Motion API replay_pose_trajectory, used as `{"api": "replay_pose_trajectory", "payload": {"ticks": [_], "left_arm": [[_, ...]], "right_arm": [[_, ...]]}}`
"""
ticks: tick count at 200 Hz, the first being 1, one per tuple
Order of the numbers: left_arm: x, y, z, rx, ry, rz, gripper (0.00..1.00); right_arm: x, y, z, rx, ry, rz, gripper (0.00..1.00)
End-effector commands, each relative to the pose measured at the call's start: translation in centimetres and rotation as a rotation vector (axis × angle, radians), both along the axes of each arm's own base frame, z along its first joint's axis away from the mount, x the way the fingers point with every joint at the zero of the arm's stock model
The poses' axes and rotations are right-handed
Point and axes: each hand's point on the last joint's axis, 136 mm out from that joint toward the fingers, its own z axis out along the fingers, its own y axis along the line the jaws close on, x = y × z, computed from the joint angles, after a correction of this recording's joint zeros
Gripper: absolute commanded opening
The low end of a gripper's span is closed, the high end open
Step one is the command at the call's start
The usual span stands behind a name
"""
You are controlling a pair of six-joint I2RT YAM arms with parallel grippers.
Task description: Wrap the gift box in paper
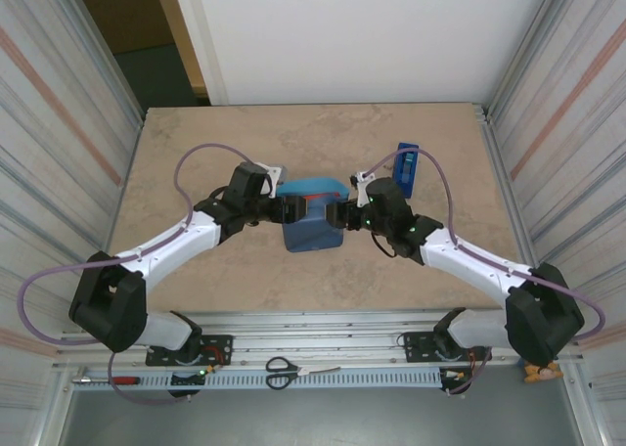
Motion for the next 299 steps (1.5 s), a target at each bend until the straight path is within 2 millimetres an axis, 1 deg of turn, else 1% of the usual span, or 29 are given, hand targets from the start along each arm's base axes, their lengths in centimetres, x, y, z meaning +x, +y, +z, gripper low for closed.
{"api": "replay_pose_trajectory", "payload": {"ticks": [1, 24, 39, 58, 75, 93, 111, 126, 136, 161, 173, 189, 210, 220, 233, 254, 264, 273, 284, 299], "left_arm": [[-1.2, 0.7, -1.8, 0.045, 0.064, 0.013, 0.76], [-1.2, 0.6, -1.7, 0.039, 0.066, 0.016, 0.76], [-1.2, 0.6, -1.6, 0.038, 0.063, 0.015, 0.76], [-1.3, 0.6, -1.5, 0.036, 0.061, 0.016, 0.76], [-1.3, 0.7, -1.6, 0.037, 0.061, 0.015, 0.76], [-1.4, 0.7, -1.7, 0.040, 0.063, 0.013, 0.76], [-1.4, 0.6, -1.6, 0.040, 0.063, 0.011, 0.76], [-1.4, 0.7, -1.6, 0.044, 0.061, 0.012, 0.76], [-1.4, 0.8, -1.5, 0.043, 0.060, 0.015, 0.76], [-1.4, 0.7, -1.4, 0.039, 0.059, 0.012, 0.76], [-1.4, 0.7, -1.5, 0.040, 0.060, 0.011, 0.76], [-1.4, 0.7, -1.5, 0.041, 0.061, 0.012, 0.76], [-1.4, 0.7, -1.5, 0.041, 0.064, 0.014, 0.76], [-1.4, 0.6, -1.5, 0.041, 0.063, 0.011, 0.76], [-1.4, 0.7, -1.5, 0.045, 0.061, 0.011, 0.76], [-1.3, 0.8, -1.5, 0.047, 0.061, 0.014, 0.76], [-1.3, 0.7, -1.6, 0.048, 0.062, 0.012, 0.76], [-1.3, 0.7, -1.7, 0.047, 0.066, 0.014, 0.76], [-1.3, 0.7, -1.7, 0.046, 0.066, 0.012, 0.76], [-1.4, 0.7, -1.7, 0.047, 0.066, 0.013, 0.76]], "right_arm": [[0.4, -0.6, 2.0, 0.002, -0.116, -0.027, 0.67], [0.5, -0.2, 2.6, 0.008, -0.148, -0.003, 0.65], [0.9, 0.0, 2.2, -0.007, -0.147, -0.004, 0.63], [1.7, 0.5, 1.6, -0.028, -0.142, -0.003, 0.59], [2.2, 0.2, -0.1, -0.084, -0.114, -0.029, 0.54], [1.9, -0.2, -2.2, -0.127, -0.082, -0.044, 0.50], [1.4, -0.3, -3.0, -0.129, -0.070, -0.038, 0.46], [1.1, -0.2, -2.4, -0.122, -0.076, -0.029, 0.45], [1.2, 0.0, -1.5, -0.114, -0.093, -0.023, 0.45], [1.6, 0.3, 0.8, -0.103, -0.141, -0.008, 0.40], [1.8, 0.6, 1.2, -0.101, -0.157, 0.002, 0.39], [2.2, 0.7, 0.9, -0.116, -0.150, 0.006, 0.35], [2.6, 0.4, 0.3, -0.132, -0.138, -0.022, 0.33], [2.6, 0.6, 0.6, -0.114, -0.142, -0.019, 0.32], [2.5, 0.9, 1.4, -0.094, -0.150, -0.014, 0.32], [2.8, 0.3, 1.8, -0.112, -0.169, -0.052, 0.29], [2.9, 0.0, 1.4, -0.126, -0.166, -0.064, 0.24], [2.9, -0.2, 0.8, -0.133, -0.152, -0.068, 0.22], [2.8, -0.1, 0.3, -0.133, -0.136, -0.062, 0.22], [2.6, 0.2, 0.1, -0.127, -0.122, -0.054, 0.16]]}}
